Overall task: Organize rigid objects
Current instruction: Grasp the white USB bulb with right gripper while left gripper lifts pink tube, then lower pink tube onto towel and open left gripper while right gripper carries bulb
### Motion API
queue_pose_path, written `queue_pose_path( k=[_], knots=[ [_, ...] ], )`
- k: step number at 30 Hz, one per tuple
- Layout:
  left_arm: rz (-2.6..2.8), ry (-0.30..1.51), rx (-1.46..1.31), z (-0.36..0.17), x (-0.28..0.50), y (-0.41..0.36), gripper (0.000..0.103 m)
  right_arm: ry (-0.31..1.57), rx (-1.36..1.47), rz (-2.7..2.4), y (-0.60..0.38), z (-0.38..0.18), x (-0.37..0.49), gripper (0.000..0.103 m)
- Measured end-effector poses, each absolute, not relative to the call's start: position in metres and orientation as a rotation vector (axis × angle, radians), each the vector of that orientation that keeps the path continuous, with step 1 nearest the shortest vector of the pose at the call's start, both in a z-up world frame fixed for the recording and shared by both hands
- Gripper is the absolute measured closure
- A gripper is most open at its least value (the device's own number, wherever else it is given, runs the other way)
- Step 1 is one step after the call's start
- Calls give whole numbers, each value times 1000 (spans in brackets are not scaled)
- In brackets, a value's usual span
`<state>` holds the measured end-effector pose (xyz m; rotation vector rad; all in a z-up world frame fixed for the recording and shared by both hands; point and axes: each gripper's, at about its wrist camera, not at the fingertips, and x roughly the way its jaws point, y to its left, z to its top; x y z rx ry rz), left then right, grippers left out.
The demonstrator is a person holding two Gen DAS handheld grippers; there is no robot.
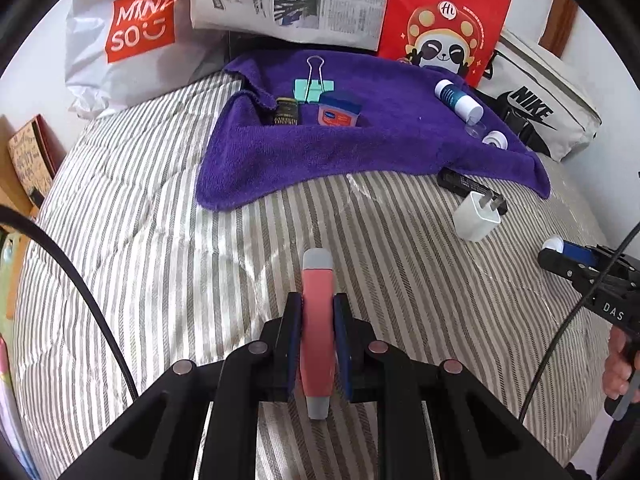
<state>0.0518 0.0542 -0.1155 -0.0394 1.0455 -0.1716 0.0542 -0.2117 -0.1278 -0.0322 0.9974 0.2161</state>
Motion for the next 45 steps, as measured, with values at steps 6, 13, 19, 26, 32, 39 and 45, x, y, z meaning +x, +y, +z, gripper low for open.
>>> queue_pose_path(
  k=[6, 13, 19, 26, 32, 39, 45],
  knots=[
    [-157, 1047, -51, -116, 51, 54, 87, 972, 1, 239, -220, -120, 48, 67],
    [-168, 1076, -100, -111, 58, 58, 88, 979, -1, 240, -228, -114, 51, 67],
    [-196, 1039, -112, -89, 66, 51, 88, 936, -23, 254, -233, -95, 57, 67],
    [-242, 994, -110, -63, 91, 41, 88, 902, -38, 266, -234, -75, 76, 67],
    [-266, 969, -91, -48, 116, 31, 88, 886, -53, 272, -233, -67, 100, 67],
    [-311, 981, -115, -53, 155, 17, 88, 874, -69, 266, -233, -62, 124, 67],
    [-336, 1010, -148, -66, 192, 3, 88, 883, -76, 261, -230, -65, 142, 67]
  ],
)
